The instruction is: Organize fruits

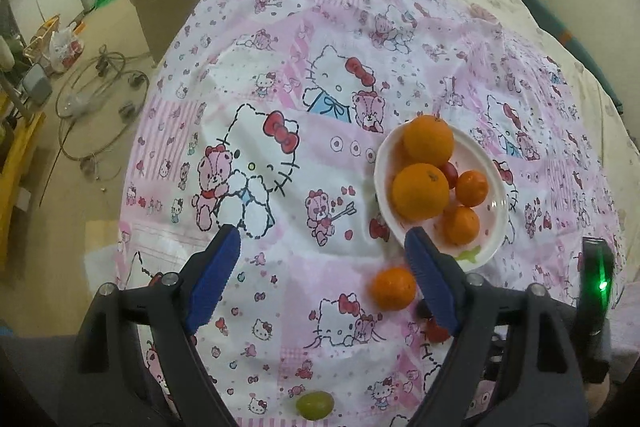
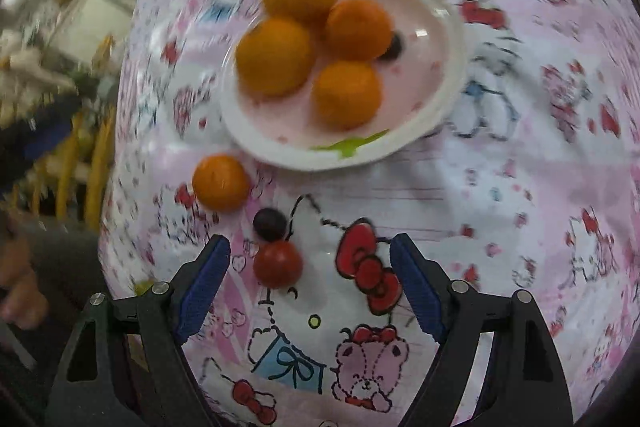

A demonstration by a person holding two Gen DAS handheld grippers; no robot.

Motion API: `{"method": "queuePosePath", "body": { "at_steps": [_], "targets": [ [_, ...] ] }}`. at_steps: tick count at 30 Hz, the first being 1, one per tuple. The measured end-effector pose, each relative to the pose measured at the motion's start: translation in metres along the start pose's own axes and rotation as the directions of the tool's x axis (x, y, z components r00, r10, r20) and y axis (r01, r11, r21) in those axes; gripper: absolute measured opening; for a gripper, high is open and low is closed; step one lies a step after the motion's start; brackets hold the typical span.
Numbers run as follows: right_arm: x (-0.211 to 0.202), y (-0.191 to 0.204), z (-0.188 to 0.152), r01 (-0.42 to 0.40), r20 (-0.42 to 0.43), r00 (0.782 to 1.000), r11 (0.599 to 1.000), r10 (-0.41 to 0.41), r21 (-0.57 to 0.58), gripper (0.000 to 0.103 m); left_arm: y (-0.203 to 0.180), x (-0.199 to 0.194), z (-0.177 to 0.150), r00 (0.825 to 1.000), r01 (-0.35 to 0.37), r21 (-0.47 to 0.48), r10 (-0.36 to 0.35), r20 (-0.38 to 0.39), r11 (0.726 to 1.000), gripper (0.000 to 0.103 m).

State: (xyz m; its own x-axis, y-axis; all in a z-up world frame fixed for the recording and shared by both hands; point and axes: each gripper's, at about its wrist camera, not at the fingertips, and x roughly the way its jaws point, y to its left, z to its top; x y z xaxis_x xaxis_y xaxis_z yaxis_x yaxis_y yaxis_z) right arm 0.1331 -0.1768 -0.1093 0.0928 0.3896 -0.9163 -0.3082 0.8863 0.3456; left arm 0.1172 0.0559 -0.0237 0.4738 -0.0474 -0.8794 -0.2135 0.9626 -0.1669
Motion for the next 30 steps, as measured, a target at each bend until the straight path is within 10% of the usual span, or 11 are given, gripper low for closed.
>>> {"method": "queuePosePath", "body": {
  "at_steps": [12,14,30],
  "targets": [
    [0.042,0.040,0.017,0.079,-0.077,0.993,0.984,-0.092,-0.157,0.047,0.007,0.001,-0.009,1.000,-0.023,0.037,0.023,-0.003,0.999,0.082],
    [0.048,0.046,0.020,0.106,-0.093,0.988,0.977,-0.125,-0.187,0.024,0.009,0.002,-0.010,0.999,-0.033,0.045,0.033,-0.002,0.998,0.082],
    [0.010,0.020,0.020,0.003,-0.043,0.999,0.998,-0.006,-0.070,0.024,0.010,0.022,-0.028,0.995,-0.044,0.111,0.054,-0.086,0.993,0.082]
  ]
}}
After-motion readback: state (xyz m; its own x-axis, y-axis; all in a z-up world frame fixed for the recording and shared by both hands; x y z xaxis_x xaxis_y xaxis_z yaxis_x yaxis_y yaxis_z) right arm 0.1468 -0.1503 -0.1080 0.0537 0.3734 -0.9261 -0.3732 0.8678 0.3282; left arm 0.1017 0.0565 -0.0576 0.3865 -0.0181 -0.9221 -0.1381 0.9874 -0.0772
